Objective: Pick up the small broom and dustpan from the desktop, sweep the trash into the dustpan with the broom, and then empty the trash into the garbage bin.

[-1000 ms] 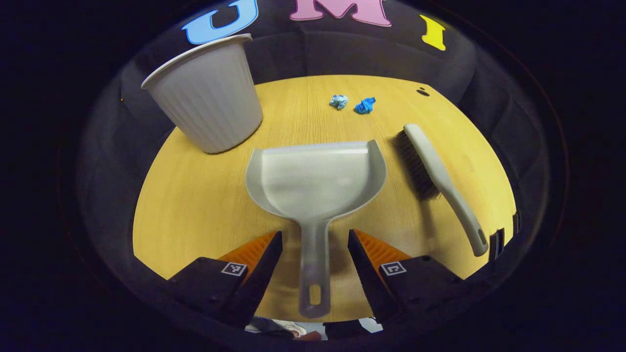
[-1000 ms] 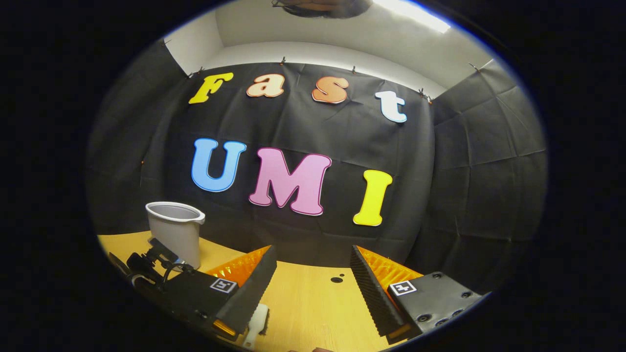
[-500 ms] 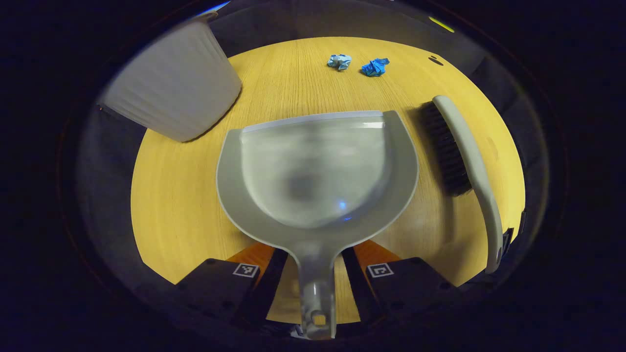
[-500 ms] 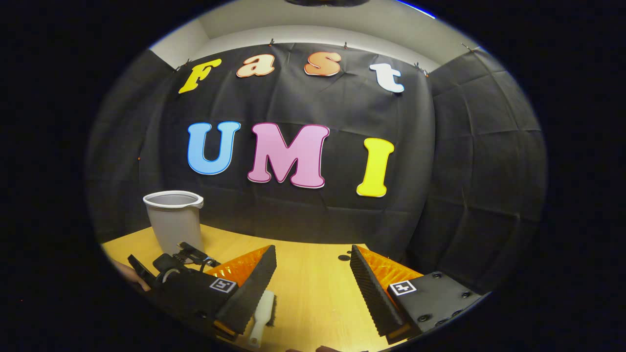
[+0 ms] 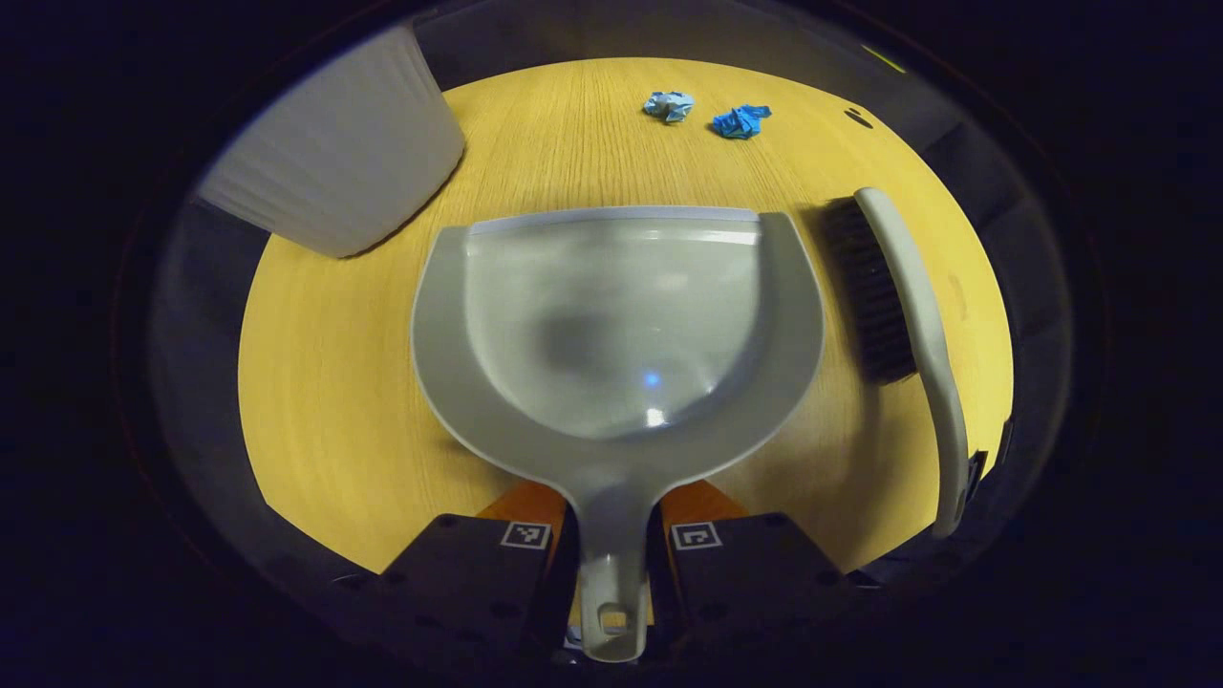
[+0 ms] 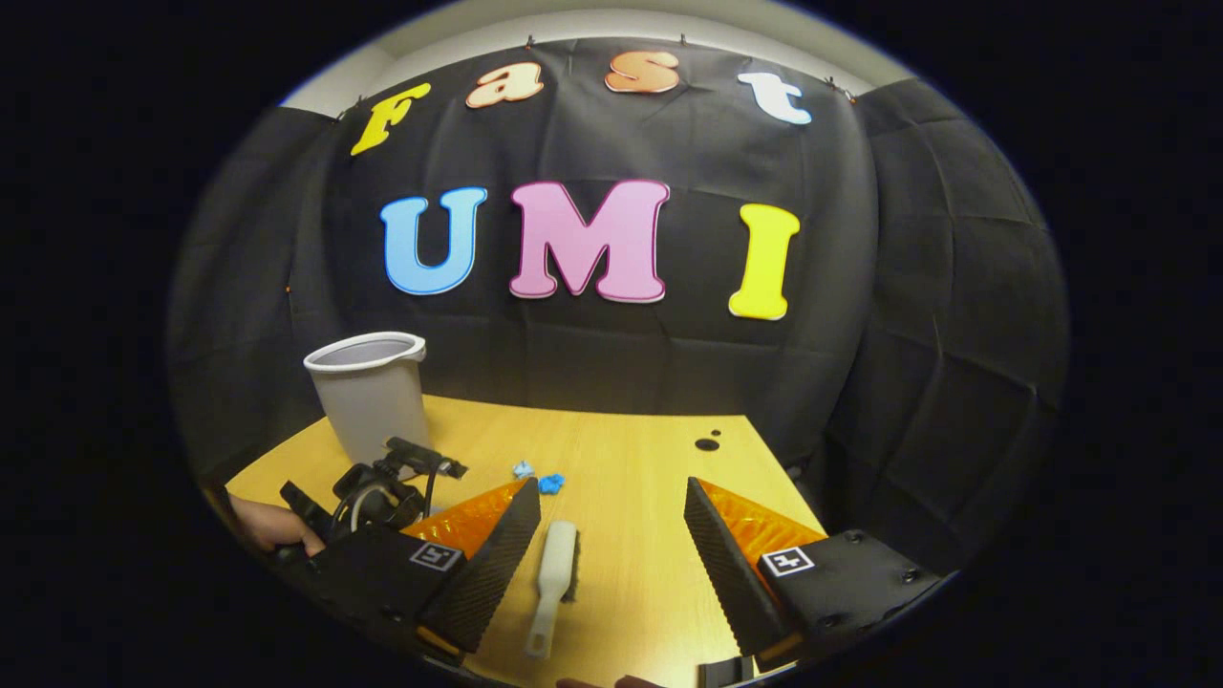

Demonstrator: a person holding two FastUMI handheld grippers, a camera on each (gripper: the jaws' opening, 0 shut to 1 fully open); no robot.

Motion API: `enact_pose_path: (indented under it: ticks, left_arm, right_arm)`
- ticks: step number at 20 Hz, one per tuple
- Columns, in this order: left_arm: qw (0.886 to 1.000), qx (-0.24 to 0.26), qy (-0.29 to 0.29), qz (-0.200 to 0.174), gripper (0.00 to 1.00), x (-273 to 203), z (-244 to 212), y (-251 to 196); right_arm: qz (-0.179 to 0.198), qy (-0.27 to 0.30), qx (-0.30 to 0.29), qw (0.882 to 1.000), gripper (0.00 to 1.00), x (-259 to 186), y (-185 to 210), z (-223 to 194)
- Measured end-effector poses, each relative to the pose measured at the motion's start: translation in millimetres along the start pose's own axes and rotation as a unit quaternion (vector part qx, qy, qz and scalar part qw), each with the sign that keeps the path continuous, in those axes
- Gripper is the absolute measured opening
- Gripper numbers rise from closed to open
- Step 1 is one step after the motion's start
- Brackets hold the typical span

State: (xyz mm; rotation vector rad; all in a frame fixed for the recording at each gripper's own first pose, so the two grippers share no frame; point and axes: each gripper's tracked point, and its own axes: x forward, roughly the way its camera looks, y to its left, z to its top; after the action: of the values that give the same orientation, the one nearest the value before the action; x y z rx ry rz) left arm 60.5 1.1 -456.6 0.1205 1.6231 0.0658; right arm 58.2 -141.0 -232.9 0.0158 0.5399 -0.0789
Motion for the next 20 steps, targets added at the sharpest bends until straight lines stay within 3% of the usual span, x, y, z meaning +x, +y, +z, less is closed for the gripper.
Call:
enact_pose_path:
  ticks: [6,9,14,20]
  left_arm:
    - [1.0,-0.011,-0.014,-0.016,0.31,1,-1,-1]
    - [0.999,-0.012,-0.023,-0.024,0.29,2,-8,4]
    - [0.999,-0.009,-0.036,-0.038,0.3,-1,-28,16]
    - [0.998,-0.019,-0.044,-0.033,0.29,0,-35,18]
  right_arm:
    - [-0.003,0.063,-0.002,0.998,0.98,5,19,-25]
    - [-0.019,0.145,-0.003,0.989,0.98,22,27,-68]
    - [-0.036,0.286,-0.041,0.957,0.98,57,34,-154]
    - [-0.064,0.415,-0.078,0.904,0.99,61,29,-231]
